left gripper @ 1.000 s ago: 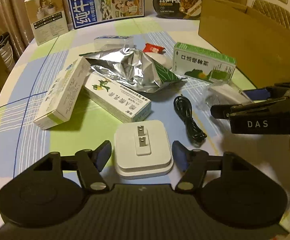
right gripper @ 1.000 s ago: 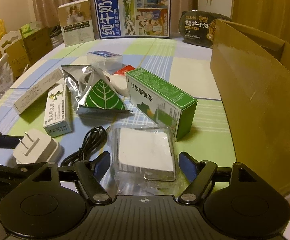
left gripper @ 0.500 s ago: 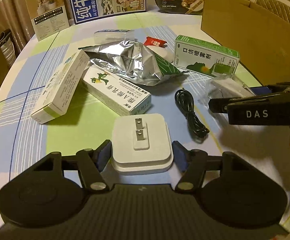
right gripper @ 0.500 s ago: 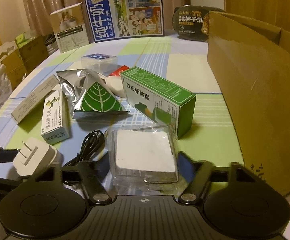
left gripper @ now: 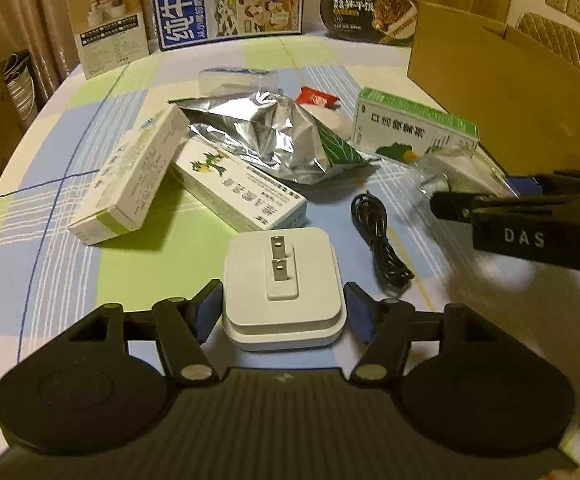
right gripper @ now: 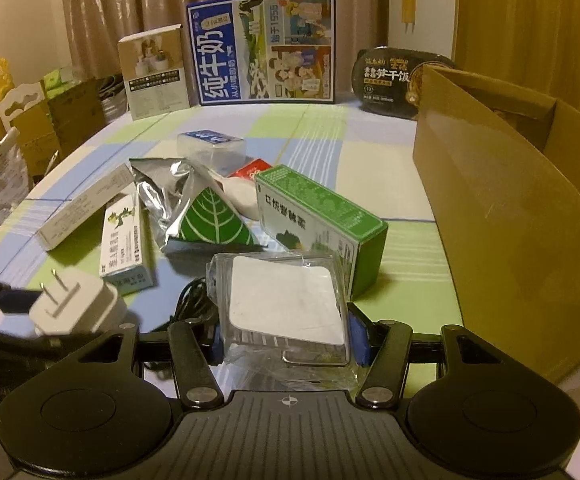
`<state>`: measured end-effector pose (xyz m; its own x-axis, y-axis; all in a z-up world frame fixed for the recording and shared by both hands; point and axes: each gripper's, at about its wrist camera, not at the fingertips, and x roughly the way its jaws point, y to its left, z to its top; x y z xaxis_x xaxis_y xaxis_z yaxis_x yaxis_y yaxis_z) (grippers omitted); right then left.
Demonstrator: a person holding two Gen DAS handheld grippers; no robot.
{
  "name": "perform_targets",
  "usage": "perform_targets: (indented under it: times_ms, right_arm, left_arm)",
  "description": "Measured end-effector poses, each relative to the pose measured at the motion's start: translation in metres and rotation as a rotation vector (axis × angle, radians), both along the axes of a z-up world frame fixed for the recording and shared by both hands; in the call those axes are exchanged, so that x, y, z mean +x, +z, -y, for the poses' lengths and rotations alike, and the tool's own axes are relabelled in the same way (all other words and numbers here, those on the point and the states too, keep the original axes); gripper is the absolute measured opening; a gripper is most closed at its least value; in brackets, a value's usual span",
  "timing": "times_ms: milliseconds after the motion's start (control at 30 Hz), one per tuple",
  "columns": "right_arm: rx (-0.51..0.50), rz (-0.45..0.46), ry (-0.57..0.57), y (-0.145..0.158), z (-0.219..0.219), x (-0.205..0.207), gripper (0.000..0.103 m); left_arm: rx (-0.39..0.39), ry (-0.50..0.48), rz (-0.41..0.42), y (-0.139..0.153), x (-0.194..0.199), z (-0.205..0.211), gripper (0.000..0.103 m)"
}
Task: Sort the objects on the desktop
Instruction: 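Grasp the white plug charger with the left gripper while the right gripper holds the bagged pad, then carry both items to the cardboard box and open both grippers to drop them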
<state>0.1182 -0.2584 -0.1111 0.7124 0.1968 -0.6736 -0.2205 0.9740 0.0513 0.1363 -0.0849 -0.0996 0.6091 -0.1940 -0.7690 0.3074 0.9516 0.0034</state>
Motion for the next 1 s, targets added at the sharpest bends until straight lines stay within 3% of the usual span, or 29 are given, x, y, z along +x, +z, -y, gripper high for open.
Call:
perform_targets:
  times_ms: [267, 633, 1000]
  right_arm:
    - [0.024, 0.039, -0.027, 0.027, 0.007, -0.022, 0.052]
    - [0.063, 0.131, -0.086, 0.083, 0.038, -0.063, 0.052]
    - [0.096, 0.228, -0.203, 0.142, 0.105, -0.081, 0.052]
  left_arm:
    - [-0.006, -0.016, 0.044, 0.018, -0.008, 0.004, 0.061]
    - [-0.03, -0.049, 0.118, 0.067, -0.046, 0.03, 0.061]
    - [-0.056, -0.147, 0.183, 0.111, -0.07, 0.084, 0.061]
